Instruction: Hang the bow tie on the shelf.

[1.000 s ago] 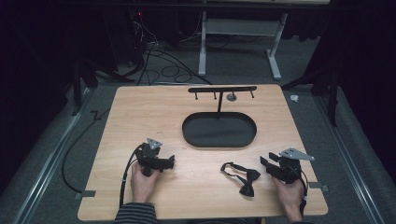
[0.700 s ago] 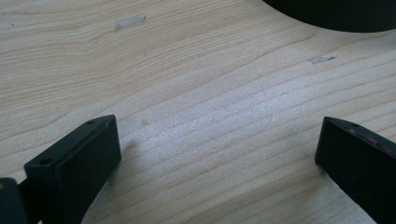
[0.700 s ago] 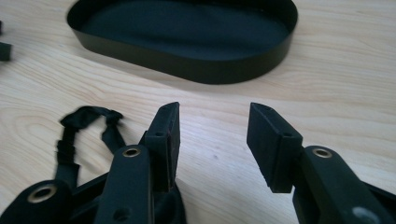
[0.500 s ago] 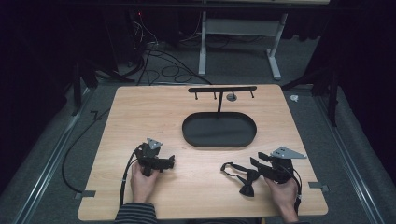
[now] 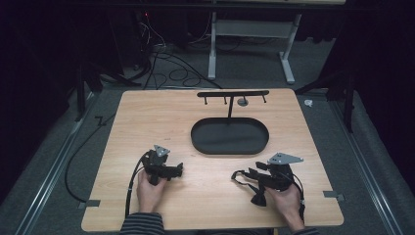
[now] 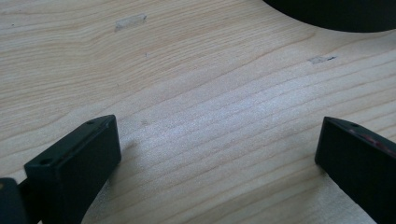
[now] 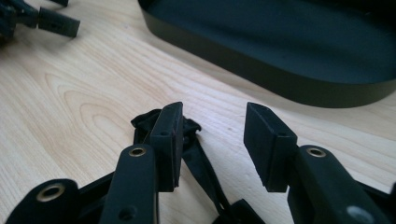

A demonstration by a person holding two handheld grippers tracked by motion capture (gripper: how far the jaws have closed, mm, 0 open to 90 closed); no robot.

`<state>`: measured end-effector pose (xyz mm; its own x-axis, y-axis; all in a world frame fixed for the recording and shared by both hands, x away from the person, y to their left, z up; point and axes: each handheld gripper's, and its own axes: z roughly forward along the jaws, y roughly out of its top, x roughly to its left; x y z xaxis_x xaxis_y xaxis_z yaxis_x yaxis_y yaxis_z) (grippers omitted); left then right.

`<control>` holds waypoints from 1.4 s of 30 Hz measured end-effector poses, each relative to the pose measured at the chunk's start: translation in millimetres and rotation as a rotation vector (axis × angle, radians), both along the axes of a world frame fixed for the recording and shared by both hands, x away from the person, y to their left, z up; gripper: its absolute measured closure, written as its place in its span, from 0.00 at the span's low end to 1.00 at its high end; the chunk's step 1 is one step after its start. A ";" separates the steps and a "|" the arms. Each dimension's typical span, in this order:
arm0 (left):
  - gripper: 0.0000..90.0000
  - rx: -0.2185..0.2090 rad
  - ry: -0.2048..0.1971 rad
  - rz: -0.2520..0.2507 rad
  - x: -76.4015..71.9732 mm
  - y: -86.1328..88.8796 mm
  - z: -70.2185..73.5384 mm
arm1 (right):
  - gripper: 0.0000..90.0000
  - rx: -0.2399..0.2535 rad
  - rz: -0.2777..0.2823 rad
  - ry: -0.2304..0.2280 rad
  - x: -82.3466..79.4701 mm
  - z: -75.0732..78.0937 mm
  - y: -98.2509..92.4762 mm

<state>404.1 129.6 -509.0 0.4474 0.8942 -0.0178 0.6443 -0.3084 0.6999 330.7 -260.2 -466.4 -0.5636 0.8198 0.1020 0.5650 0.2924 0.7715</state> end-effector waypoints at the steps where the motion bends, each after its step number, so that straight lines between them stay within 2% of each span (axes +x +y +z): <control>1: 0.01 0.000 0.000 0.000 0.0 0.0 0.0 | 0.66 -0.004 0.006 0.003 1.0 -0.7 1.3; 8: 0.01 0.000 0.000 0.000 0.0 0.0 0.0 | 0.67 -0.010 0.034 0.038 6.0 -7.9 9.5; 16: 0.01 0.000 0.002 -0.001 0.0 0.1 0.1 | 0.70 -0.028 0.039 0.070 9.4 -17.9 14.4; 21: 0.01 0.000 0.000 0.000 0.0 0.0 0.0 | 0.74 -0.038 0.047 0.082 11.9 -21.8 17.7; 25: 0.01 0.000 0.001 -0.001 0.0 0.1 0.1 | 0.80 -0.071 0.052 0.097 13.4 -24.6 21.0; 36: 0.01 0.000 0.002 -0.002 -0.1 0.0 0.1 | 0.96 -0.095 0.067 0.103 13.2 -27.5 21.5; 42: 0.01 0.000 0.001 -0.003 -0.1 0.0 0.1 | 0.98 -0.084 0.063 0.086 10.7 -25.1 18.6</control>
<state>404.0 129.6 -508.9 0.4497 0.8930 -0.0185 0.6444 -0.3101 0.6990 341.4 -241.7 -491.5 -0.6065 0.7906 0.0840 0.6061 0.3914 0.6924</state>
